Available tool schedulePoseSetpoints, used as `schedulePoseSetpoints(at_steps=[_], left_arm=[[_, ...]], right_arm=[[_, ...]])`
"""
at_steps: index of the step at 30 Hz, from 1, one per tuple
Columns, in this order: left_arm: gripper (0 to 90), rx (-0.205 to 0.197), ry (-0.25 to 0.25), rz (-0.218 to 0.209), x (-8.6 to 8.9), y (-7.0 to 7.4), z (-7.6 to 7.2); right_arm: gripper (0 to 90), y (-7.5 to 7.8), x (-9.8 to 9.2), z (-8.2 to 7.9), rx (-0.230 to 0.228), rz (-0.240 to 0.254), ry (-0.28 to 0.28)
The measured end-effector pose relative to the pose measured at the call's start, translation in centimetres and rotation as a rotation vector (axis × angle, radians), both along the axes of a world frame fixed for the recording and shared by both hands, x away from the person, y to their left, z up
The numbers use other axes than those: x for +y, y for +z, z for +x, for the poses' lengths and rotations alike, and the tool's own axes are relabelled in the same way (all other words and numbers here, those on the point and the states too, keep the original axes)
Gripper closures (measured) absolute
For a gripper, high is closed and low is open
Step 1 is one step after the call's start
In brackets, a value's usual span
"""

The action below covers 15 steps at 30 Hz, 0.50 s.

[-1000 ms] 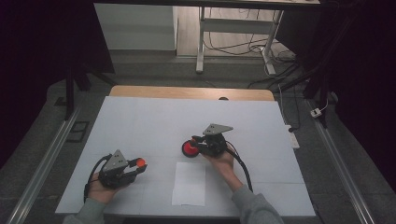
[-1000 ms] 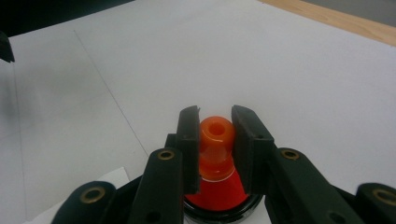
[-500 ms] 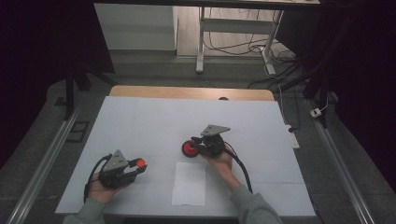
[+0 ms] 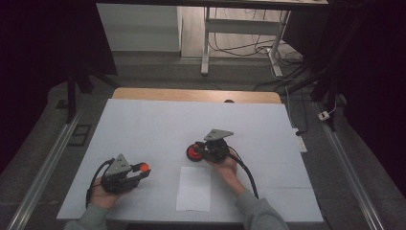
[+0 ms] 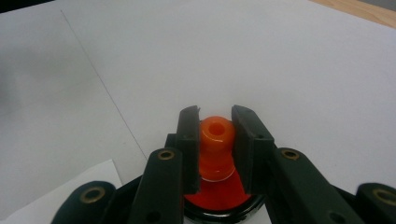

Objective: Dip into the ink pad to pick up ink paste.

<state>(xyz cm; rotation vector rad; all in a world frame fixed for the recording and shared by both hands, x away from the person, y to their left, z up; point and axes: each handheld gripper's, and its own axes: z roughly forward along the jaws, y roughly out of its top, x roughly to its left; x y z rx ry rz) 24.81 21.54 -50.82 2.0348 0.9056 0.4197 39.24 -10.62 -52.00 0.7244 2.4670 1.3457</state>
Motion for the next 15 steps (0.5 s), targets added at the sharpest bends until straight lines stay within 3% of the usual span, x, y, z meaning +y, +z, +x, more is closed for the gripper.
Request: schedulePoseSetpoints(at_steps=[15], left_arm=[[64.7, -0.001, 0.002, -0.002, 0.03, 0.02, -0.05]], right_arm=[[72.2, -0.34, 0.24, -0.35, -0.034, -0.038, 0.006]])
